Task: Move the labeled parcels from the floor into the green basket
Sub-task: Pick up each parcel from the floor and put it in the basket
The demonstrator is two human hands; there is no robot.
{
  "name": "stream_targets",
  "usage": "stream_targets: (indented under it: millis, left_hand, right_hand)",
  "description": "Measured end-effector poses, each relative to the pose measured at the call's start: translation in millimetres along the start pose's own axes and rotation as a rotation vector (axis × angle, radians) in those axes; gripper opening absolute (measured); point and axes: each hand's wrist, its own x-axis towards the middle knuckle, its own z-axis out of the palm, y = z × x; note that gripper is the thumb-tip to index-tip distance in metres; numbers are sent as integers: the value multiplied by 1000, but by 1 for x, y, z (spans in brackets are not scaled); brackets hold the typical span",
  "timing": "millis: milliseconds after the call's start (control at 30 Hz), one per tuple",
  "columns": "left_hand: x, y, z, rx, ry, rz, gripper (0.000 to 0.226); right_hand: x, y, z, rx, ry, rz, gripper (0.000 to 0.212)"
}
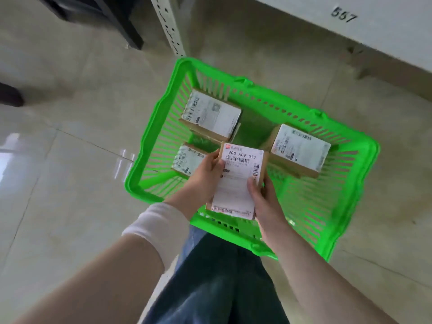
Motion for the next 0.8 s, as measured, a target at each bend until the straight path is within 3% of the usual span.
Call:
stream_targets:
  millis: [333,500,700,800]
  left_hand:
    - [84,-54,16,149,-84,38,52]
    - [80,-55,13,32,-69,57,64]
    - [84,-42,-7,-85,-63,6,45]
    - [89,-45,-13,-76,-98,-42,38]
  right_hand:
    - [75,60,-3,30,85,25,47]
    - [78,55,-7,-15,44,72,52]
    - [81,39,-7,-125,-86,95,65]
    - [81,39,-5,-135,-115,79,61]
